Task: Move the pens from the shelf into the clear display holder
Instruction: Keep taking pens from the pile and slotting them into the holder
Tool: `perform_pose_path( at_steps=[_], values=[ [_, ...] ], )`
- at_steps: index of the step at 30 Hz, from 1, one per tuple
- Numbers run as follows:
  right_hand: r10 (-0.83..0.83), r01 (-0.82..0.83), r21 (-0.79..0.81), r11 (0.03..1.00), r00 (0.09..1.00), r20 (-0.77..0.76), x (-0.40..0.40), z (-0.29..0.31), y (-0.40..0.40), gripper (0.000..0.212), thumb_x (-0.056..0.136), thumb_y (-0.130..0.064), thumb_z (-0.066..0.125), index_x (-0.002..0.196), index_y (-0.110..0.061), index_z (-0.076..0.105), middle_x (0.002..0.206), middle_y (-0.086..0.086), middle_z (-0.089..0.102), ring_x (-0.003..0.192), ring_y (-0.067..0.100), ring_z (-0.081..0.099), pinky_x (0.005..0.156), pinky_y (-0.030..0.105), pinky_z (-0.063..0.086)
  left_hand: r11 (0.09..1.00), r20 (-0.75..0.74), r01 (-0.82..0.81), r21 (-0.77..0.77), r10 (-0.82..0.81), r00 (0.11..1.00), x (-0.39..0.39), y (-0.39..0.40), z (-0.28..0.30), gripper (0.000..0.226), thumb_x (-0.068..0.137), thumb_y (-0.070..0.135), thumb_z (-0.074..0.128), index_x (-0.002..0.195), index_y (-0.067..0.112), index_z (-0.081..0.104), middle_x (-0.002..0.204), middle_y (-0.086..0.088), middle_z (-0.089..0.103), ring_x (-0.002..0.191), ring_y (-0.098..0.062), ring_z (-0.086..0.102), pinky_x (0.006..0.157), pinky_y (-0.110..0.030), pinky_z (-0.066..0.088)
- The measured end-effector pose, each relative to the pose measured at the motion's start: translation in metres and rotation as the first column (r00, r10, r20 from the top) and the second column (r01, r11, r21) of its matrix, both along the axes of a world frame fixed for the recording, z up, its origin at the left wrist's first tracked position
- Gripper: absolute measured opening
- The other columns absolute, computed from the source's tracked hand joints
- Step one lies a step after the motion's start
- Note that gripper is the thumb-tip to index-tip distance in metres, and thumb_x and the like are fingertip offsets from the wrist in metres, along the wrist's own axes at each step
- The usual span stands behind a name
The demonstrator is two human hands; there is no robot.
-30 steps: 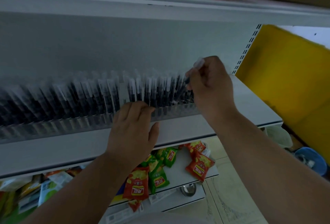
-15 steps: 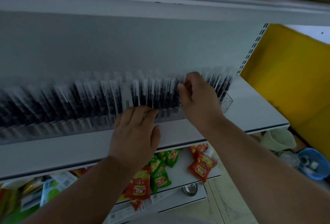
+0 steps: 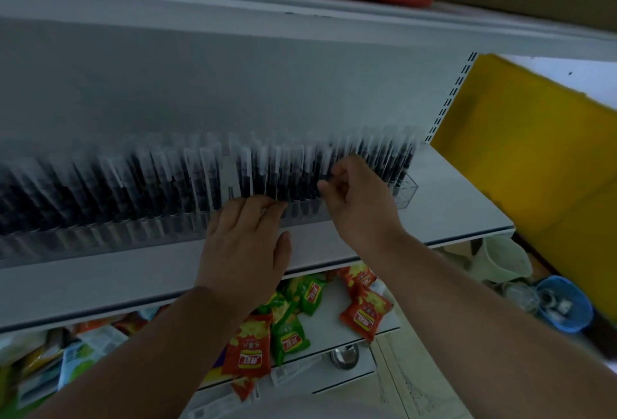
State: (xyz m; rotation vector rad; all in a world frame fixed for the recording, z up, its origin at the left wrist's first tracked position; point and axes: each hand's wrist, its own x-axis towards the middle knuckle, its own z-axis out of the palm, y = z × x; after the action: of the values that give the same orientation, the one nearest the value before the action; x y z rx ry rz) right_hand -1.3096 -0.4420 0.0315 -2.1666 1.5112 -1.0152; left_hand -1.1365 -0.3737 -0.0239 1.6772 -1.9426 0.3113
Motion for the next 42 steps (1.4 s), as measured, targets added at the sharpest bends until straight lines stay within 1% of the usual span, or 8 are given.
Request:
perform_pose_path(
  at_steps=[3, 6, 12, 19, 25, 29, 35, 42],
  values=[
    [0.041, -0.045, -0.071, 0.996, 0.997, -0.058, -0.007, 0.005, 0.015, 0.017, 0.093, -0.028, 0.063, 0.101, -0.018, 0.051, 0.087, -0.003, 0.057, 0.077, 0.013, 0.052, 0.062, 0.027, 0.044, 0.999, -0.017, 0.013, 0.030, -0.013, 1.000, -0.001, 0.002, 0.004, 0.048, 0.092, 0.035, 0.043, 0.126, 0.008, 0.062, 0.120, -0.008, 0.059, 0.111, -0.032, 0.050, 0.094, -0.048, 0.047],
    [0.108, -0.132, -0.193, 0.972, 0.985, -0.132, -0.011, 0.019, 0.030, 0.018, 0.092, -0.026, 0.064, 0.102, -0.013, 0.056, 0.091, -0.005, 0.054, 0.081, 0.011, 0.050, 0.067, 0.028, 0.043, 0.999, -0.097, 0.006, 0.034, -0.002, 0.995, -0.003, 0.011, 0.010, 0.048, 0.092, 0.036, 0.042, 0.123, 0.005, 0.062, 0.119, -0.011, 0.060, 0.112, -0.033, 0.052, 0.095, -0.049, 0.048],
    [0.242, -0.286, -0.252, 0.924, 0.951, -0.191, 0.017, 0.040, 0.056, 0.030, 0.090, -0.028, 0.065, 0.113, -0.010, 0.058, 0.106, 0.006, 0.058, 0.095, 0.021, 0.056, 0.079, 0.037, 0.050, 0.983, -0.087, -0.153, 0.104, 0.162, 0.983, 0.012, 0.055, 0.024, 0.048, 0.091, 0.043, 0.040, 0.119, 0.011, 0.061, 0.114, -0.009, 0.061, 0.107, -0.031, 0.053, 0.091, -0.044, 0.048],
    [0.504, -0.545, -0.197, 0.815, 0.834, -0.224, 0.117, 0.037, 0.098, 0.034, 0.092, -0.034, 0.062, 0.120, -0.015, 0.057, 0.116, 0.005, 0.055, 0.107, 0.025, 0.053, 0.090, 0.040, 0.046, 0.842, 0.039, -0.478, 0.251, 0.485, 0.874, 0.081, 0.153, 0.037, 0.051, 0.090, 0.049, 0.035, 0.120, 0.019, 0.063, 0.113, -0.002, 0.061, 0.110, -0.028, 0.053, 0.092, -0.045, 0.048],
    [0.659, -0.695, -0.140, 0.705, 0.715, -0.232, 0.211, 0.046, 0.163, 0.033, 0.093, -0.035, 0.060, 0.120, -0.016, 0.057, 0.116, 0.005, 0.053, 0.107, 0.024, 0.052, 0.090, 0.041, 0.046, 0.731, 0.048, -0.650, 0.206, 0.656, 0.753, 0.147, 0.243, 0.034, 0.040, 0.090, 0.046, 0.043, 0.114, 0.021, 0.063, 0.111, 0.000, 0.062, 0.104, -0.026, 0.055, 0.091, -0.041, 0.046],
    [0.682, -0.726, -0.161, 0.669, 0.685, -0.256, 0.271, 0.050, 0.209, 0.034, 0.092, -0.037, 0.060, 0.120, -0.017, 0.058, 0.116, 0.005, 0.055, 0.106, 0.024, 0.053, 0.087, 0.039, 0.046, 0.697, -0.005, -0.689, 0.200, 0.704, 0.710, 0.204, 0.299, 0.027, 0.040, 0.089, 0.047, 0.042, 0.108, 0.020, 0.064, 0.104, -0.001, 0.064, 0.102, -0.029, 0.058, 0.088, -0.043, 0.049],
    [0.687, -0.712, -0.125, 0.691, 0.700, -0.193, 0.369, 0.050, 0.275, 0.036, 0.094, -0.044, 0.054, 0.124, -0.024, 0.052, 0.120, -0.002, 0.051, 0.109, 0.017, 0.048, 0.089, 0.036, 0.044, 0.641, 0.031, -0.733, 0.228, 0.747, 0.664, 0.307, 0.380, 0.020, 0.040, 0.087, 0.049, 0.041, 0.106, 0.023, 0.066, 0.101, 0.004, 0.065, 0.098, -0.025, 0.059, 0.083, -0.040, 0.049],
    [0.644, -0.675, -0.081, 0.733, 0.728, -0.236, 0.442, 0.063, 0.294, 0.039, 0.093, -0.046, 0.053, 0.127, -0.026, 0.050, 0.125, -0.003, 0.050, 0.116, 0.015, 0.044, 0.094, 0.031, 0.038, 0.672, -0.012, -0.710, 0.213, 0.728, 0.686, 0.384, 0.390, 0.034, 0.038, 0.090, 0.048, 0.040, 0.107, 0.024, 0.064, 0.103, 0.005, 0.063, 0.101, -0.021, 0.056, 0.088, -0.037, 0.043]
  ],
)
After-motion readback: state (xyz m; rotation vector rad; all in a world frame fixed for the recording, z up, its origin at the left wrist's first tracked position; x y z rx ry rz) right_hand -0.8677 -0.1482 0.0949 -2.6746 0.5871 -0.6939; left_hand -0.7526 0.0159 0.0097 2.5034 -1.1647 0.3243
